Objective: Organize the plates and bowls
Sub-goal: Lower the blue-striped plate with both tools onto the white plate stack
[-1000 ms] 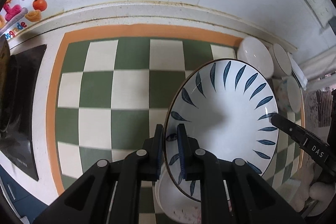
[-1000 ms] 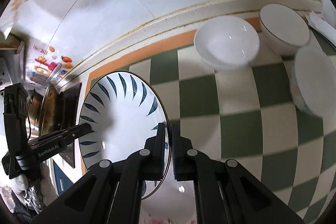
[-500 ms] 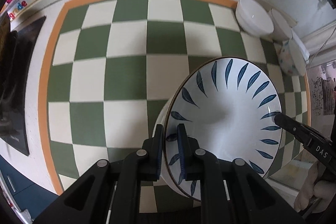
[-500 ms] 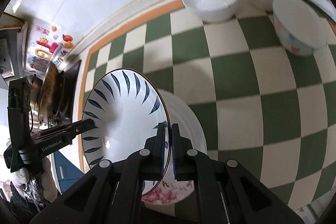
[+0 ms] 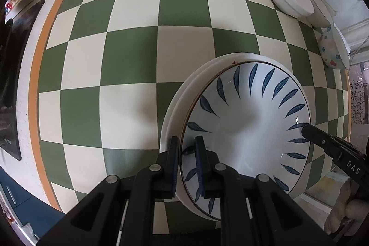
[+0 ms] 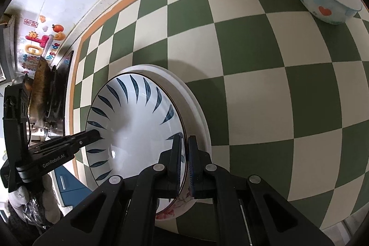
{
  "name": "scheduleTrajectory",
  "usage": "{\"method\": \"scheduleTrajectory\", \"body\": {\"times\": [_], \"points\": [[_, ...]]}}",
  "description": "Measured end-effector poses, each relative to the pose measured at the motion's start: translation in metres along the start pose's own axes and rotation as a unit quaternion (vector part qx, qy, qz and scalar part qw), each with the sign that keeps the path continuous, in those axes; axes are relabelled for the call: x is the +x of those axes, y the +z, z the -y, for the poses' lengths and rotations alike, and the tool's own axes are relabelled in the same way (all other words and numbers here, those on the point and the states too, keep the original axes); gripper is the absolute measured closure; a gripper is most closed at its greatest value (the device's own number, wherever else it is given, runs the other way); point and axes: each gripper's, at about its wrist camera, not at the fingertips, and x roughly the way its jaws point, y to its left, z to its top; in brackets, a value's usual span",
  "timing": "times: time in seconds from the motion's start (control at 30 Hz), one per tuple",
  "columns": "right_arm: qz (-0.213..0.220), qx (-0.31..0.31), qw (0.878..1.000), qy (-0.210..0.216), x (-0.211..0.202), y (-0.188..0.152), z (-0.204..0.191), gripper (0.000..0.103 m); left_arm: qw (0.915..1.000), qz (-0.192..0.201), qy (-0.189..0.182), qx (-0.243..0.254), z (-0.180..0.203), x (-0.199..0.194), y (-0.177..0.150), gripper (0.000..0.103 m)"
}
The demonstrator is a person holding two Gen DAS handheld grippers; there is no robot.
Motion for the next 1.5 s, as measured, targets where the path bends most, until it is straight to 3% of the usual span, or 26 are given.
{"method": "scheduleTrajectory", "body": {"times": [0.33, 0.7, 1.13, 1.27, 1.5], "points": [[-0.022, -0.012, 1.0, -0.002, 0.007, 0.011, -0.001, 0.093, 0.9997, 0.007, 0.014, -0.02, 0.004, 0.002, -0.005, 0.089], [-0.048, -0.006, 0.998, -0.042, 0.005, 0.013, -0.014, 0.09, 0.9995, -0.008, 0.008, -0.03, 0.0, 0.006, -0.013, 0.088], [-0.043, 0.009, 0.997, -0.064, -0.004, 0.007, -0.018, 0.089, 0.9995, -0.011, 0.0, -0.028, -0.01, 0.001, -0.012, 0.088], [-0.032, 0.004, 0.997, -0.072, -0.013, 0.003, -0.024, 0.089, 0.9997, 0.007, 0.011, -0.02, -0.006, -0.014, -0.022, 0.088], [-0.002, -0.026, 0.996, -0.084, -0.055, -0.034, -0.054, 0.086, 0.9962, 0.081, 0.03, 0.005, 0.007, -0.079, -0.062, 0.088]]}}
